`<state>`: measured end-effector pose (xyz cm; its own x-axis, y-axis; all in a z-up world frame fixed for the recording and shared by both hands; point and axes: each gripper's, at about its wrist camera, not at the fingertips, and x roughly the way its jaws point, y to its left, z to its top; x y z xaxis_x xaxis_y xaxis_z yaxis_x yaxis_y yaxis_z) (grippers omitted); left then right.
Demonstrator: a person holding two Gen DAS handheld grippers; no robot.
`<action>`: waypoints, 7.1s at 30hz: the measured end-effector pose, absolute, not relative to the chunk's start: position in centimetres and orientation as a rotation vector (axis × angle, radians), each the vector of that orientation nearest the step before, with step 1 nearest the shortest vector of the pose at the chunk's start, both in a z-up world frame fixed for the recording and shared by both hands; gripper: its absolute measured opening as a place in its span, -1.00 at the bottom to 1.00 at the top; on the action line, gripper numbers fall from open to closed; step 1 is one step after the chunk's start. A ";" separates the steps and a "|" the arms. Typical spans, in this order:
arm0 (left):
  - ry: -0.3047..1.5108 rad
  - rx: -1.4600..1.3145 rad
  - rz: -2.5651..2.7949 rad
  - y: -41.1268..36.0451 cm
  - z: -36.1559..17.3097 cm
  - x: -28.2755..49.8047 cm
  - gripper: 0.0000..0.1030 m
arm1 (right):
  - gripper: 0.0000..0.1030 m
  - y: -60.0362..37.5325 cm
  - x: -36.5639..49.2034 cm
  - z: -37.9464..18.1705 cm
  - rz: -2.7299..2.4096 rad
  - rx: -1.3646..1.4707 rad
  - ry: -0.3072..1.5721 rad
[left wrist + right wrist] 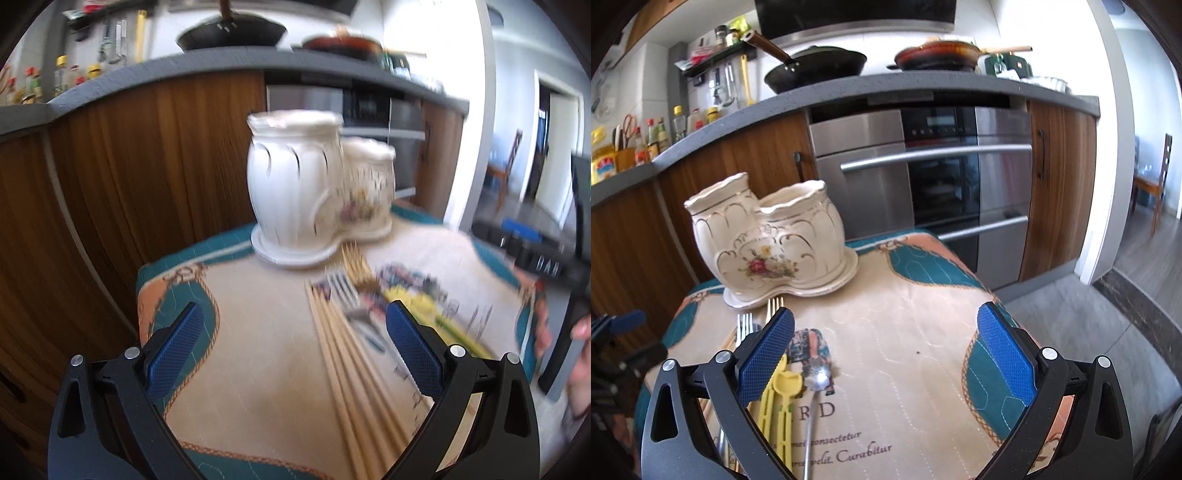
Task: Organize utensils
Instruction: 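Grasp a wooden chopstick with the left tool while the right tool grasps a silver spoon, then lift the chopstick and spoon and lower them into the ceramic holder, then open both tools and withdraw from the ceramic holder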
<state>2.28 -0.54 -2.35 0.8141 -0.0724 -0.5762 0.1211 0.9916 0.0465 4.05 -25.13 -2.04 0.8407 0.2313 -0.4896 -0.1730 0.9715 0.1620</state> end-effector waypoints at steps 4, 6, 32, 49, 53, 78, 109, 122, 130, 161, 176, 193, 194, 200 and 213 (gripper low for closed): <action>0.711 0.157 -0.072 -1.0 -3.3 2.8 0.76 | 0.91 -24.5 4.3 -2.2 0.231 0.061 0.567; 0.765 0.167 -0.055 -0.8 -4.1 3.4 0.58 | 0.91 -24.2 4.4 -2.4 0.247 0.048 0.585; 1.042 0.217 -0.154 -2.3 -5.0 5.3 -0.40 | 0.91 -24.2 3.8 -1.6 0.323 -0.052 0.644; 1.022 0.173 -0.205 -0.9 -4.8 4.9 -0.49 | -0.28 -20.3 4.4 -4.2 0.456 -0.158 0.906; 1.017 0.170 -0.221 -0.5 -4.8 4.5 -0.49 | -0.47 -19.8 4.6 -4.6 0.485 -0.176 0.966; 0.981 0.160 -0.248 -0.2 -5.0 4.4 -0.57 | -0.89 -18.9 5.0 -4.5 0.530 -0.202 1.082; 0.541 -0.034 -0.277 2.9 6.7 3.8 -0.89 | -0.92 -21.2 5.9 8.2 0.523 0.070 0.344; 0.793 0.056 -0.252 1.4 1.6 7.3 -1.00 | -0.92 -19.5 10.5 6.8 0.531 0.141 0.410; 1.010 0.137 -0.246 0.6 -4.6 6.1 -0.95 | -0.92 -19.4 9.0 5.8 0.555 0.137 0.425; 0.776 0.148 -0.246 0.2 2.0 2.1 -0.89 | -0.92 -22.9 6.5 6.4 0.540 0.220 0.360; 0.169 -0.163 -0.211 1.3 12.3 12.1 -0.89 | -0.92 -19.8 15.6 11.0 0.507 0.331 0.216; 0.199 -0.141 -0.167 2.5 7.0 14.0 -0.89 | -0.92 -18.1 17.5 6.1 0.400 0.228 0.271; 0.217 -0.148 -0.174 2.7 6.8 13.6 -0.89 | -0.92 -18.4 17.1 5.9 0.403 0.234 0.279; 0.298 -0.155 -0.184 3.3 5.7 11.6 -0.89 | -0.92 -19.3 15.0 4.8 0.442 0.234 0.318; 0.303 -0.121 -0.214 2.9 5.5 10.5 -0.20 | -0.71 -20.1 14.5 4.3 0.442 0.259 0.370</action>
